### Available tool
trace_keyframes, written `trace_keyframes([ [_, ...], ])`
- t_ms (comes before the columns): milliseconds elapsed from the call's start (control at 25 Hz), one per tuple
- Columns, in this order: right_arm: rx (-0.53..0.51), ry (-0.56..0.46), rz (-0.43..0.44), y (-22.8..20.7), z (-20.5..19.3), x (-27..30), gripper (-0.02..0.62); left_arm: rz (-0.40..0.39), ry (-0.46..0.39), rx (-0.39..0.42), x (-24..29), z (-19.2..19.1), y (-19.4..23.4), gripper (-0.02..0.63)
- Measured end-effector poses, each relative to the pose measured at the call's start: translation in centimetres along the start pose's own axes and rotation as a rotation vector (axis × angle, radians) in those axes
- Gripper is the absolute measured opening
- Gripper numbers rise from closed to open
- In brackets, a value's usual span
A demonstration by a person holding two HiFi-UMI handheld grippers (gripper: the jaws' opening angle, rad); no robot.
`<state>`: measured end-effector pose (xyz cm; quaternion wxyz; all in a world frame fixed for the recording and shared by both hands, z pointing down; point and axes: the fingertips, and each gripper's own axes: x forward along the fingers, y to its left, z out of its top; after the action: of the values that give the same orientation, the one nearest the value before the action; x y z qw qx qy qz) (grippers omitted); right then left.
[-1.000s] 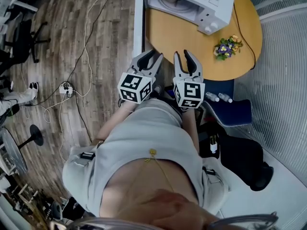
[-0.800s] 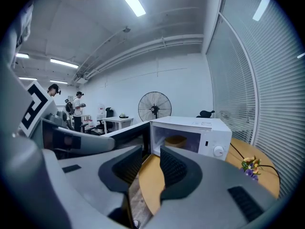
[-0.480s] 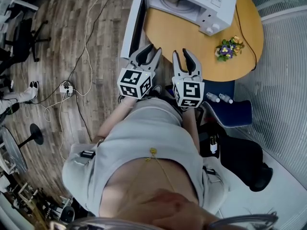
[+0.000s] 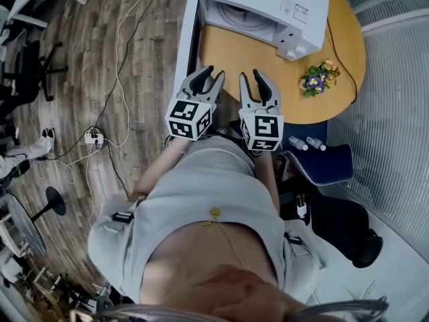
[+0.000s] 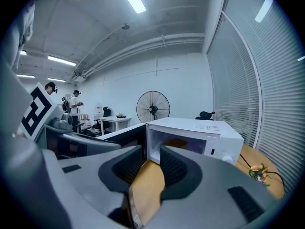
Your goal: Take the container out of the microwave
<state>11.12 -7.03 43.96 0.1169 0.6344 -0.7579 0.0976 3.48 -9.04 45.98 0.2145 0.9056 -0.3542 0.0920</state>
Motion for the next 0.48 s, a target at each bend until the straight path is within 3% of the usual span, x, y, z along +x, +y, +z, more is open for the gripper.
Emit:
trace_keyframes([
  [480, 0.011, 0.017, 0.020, 0.3, 0.3, 3.9, 0.127, 0.108, 0.035, 0.010, -0.5, 0.0, 5.1, 0.126],
])
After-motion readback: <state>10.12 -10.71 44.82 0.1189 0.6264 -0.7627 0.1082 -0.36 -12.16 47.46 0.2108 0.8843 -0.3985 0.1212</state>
